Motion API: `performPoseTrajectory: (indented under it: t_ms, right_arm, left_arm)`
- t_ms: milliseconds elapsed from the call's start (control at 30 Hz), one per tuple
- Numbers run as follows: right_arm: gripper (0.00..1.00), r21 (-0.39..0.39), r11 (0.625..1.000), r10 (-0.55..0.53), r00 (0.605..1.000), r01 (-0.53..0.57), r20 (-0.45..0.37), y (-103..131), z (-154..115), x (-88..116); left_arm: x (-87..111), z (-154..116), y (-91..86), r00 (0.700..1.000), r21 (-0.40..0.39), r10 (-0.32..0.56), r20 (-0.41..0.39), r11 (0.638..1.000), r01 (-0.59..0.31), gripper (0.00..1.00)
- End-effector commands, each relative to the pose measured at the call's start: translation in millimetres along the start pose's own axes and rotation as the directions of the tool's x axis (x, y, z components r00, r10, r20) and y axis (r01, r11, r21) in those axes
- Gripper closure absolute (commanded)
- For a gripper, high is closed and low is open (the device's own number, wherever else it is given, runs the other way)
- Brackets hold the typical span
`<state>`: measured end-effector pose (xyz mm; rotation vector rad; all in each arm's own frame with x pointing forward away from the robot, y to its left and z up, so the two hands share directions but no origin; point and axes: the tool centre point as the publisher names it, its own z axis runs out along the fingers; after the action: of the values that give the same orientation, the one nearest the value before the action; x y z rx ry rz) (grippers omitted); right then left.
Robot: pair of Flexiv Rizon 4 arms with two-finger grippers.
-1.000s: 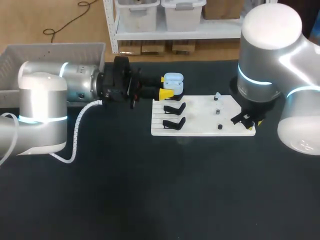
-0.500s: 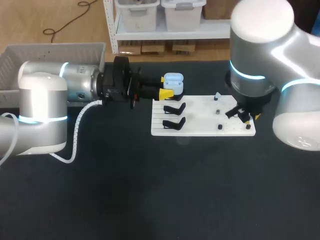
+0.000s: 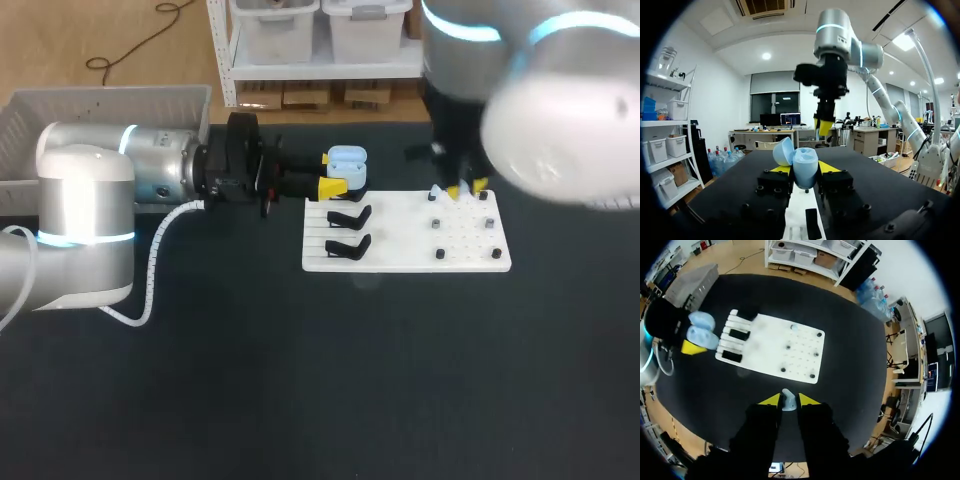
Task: Pick up each earbud case from the left stands, insert the matching earbuds, close the lid, and place the case in the box.
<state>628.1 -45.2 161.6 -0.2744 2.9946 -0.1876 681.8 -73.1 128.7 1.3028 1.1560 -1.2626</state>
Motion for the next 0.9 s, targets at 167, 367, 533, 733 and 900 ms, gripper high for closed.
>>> performPoseTrajectory:
  t_ms: [167,367,533,733,900]
  right_arm:
    - [1.00,-0.038,0.999,-0.001,0.996,-0.002,-0.086,40,-33,-6]
    - [1.00,-0.033,0.999,-0.003,0.996,0.000,-0.085,42,-33,-5]
    - [1.00,-0.033,0.999,-0.003,0.996,0.000,-0.085,42,-33,-5]
    - [1.00,-0.033,0.999,-0.003,0.996,0.000,-0.085,42,-33,-5]
    - [1.00,0.012,0.981,0.195,0.978,-0.195,-0.068,52,-34,-21]
  left_arm:
    - [0.5,0,0.7,1.000,0.002,0.000,0.000,1.000,0.000,1.00]
    - [0.5,0,0.7,1.000,0.002,0.000,0.000,1.000,0.000,1.00]
    - [0.5,0,0.7,1.000,0.002,0.000,0.000,1.000,0.000,1.00]
    - [0.5,0,0.7,1.000,0.002,0.000,0.000,1.000,0.000,1.00]
    - [3.4,8,-8.7,1.000,0.009,0.028,0.004,1.000,-0.028,1.00]
